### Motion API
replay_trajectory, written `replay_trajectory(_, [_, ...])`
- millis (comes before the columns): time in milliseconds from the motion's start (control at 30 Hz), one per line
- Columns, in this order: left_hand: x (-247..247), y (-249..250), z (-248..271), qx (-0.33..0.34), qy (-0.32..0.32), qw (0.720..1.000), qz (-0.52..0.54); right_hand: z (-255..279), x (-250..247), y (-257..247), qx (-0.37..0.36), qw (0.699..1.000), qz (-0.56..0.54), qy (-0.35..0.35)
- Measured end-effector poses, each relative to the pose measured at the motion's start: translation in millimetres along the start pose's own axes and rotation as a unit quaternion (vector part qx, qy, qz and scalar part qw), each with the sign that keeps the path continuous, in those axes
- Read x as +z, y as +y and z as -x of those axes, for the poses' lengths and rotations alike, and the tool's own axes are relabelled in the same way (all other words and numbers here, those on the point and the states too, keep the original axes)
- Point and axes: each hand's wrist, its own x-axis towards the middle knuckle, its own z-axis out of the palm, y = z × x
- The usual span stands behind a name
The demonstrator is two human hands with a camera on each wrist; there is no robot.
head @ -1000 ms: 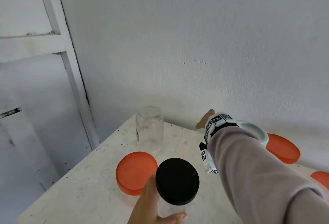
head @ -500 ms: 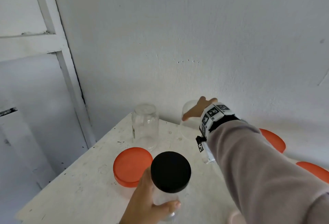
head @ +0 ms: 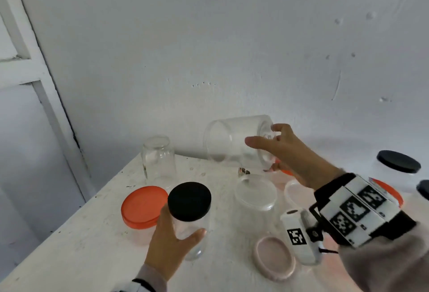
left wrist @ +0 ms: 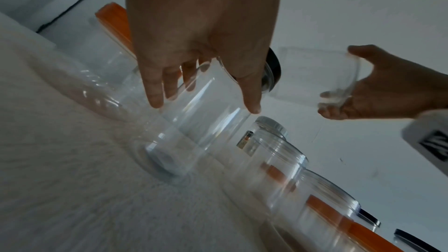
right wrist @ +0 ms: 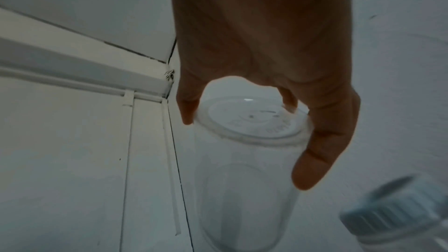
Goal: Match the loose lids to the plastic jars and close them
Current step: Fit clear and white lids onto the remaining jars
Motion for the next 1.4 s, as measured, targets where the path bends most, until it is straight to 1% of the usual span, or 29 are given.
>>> replay_trajectory(67, [8.0, 3.1, -0.3, -0.011, 0.015, 1.0, -0.015, 28.7, -15.0, 16.2, -0.004, 0.998, -0.061, -0.026])
replay_trajectory(133, [16.6, 6.9, -1.8, -0.019, 0.023, 0.999, -0.034, 55.0, -26.9, 34.1, -0.008, 0.994, -0.099, -0.046])
replay_trajectory(200, [25.4, 11.6, -4.7, -0.025, 0.027, 0.998, -0.045, 77.4, -37.3, 53.4, -0.001, 0.991, -0.128, -0.045])
replay_trajectory(300, [36.4, 20.9, -10.4, -0.047, 0.038, 0.997, -0.041, 101.9, -50.2, 79.3, 0.025, 0.991, -0.125, -0.032])
replay_trajectory(467, [50.5, 41.5, -7.7, -0.045, 0.083, 0.993, -0.067, 129.9, -72.1, 114.0, 0.083, 0.987, -0.137, -0.018])
replay_trajectory(533, [56.0, 52.5, -0.5, -0.018, 0.101, 0.991, -0.084, 138.4, -80.0, 126.5, 0.106, 0.982, -0.153, -0.022])
replay_trajectory(600, [62.3, 63.1, 7.8, 0.025, 0.114, 0.987, -0.114, 145.2, -86.7, 136.9, 0.121, 0.977, -0.17, -0.033])
replay_trajectory(667, [69.2, 71.8, 15.6, 0.084, 0.119, 0.979, -0.146, 149.8, -92.9, 146.5, 0.126, 0.973, -0.19, -0.041])
replay_trajectory(733, [79.3, 77.2, 24.0, 0.152, 0.106, 0.966, -0.178, 154.4, -99.7, 154.5, 0.126, 0.967, -0.216, -0.039])
replay_trajectory(800, [91.4, 77.5, 33.1, 0.203, 0.062, 0.956, -0.204, 159.5, -105.8, 160.8, 0.124, 0.964, -0.233, -0.025])
replay_trajectory(833, [97.9, 76.3, 37.4, 0.216, 0.03, 0.951, -0.221, 162.4, -108.4, 163.4, 0.124, 0.964, -0.234, -0.014])
replay_trajectory(900, [112.1, 73.1, 45.2, 0.215, -0.051, 0.939, -0.264, 169.0, -113.5, 167.8, 0.124, 0.964, -0.233, 0.001])
replay_trajectory(1000, [137.8, 64.5, 50.6, 0.193, -0.169, 0.921, -0.292, 179.3, -121.0, 173.4, 0.128, 0.962, -0.241, -0.002])
replay_trajectory(1100, [164.2, 67.3, 57.9, 0.187, -0.317, 0.878, -0.305, 188.4, -129.1, 178.4, 0.145, 0.957, -0.251, -0.01])
replay_trajectory(1167, [177.5, 70.1, 64.2, 0.168, -0.388, 0.85, -0.315, 192.5, -133.7, 180.5, 0.159, 0.955, -0.251, -0.016])
replay_trajectory(1233, [187.9, 74.8, 69.0, 0.16, -0.424, 0.816, -0.36, 196.2, -139.5, 182.6, 0.172, 0.953, -0.247, -0.032])
replay_trajectory(1300, [196.4, 80.4, 72.2, 0.153, -0.442, 0.789, -0.398, 198.2, -144.5, 185.9, 0.182, 0.952, -0.241, -0.052])
replay_trajectory(1367, [202.5, 86.0, 75.2, 0.145, -0.452, 0.769, -0.428, 199.1, -148.0, 189.8, 0.184, 0.95, -0.242, -0.068])
replay_trajectory(1400, [204.1, 87.5, 76.4, 0.136, -0.452, 0.765, -0.439, 199.1, -149.1, 191.2, 0.181, 0.951, -0.237, -0.075])
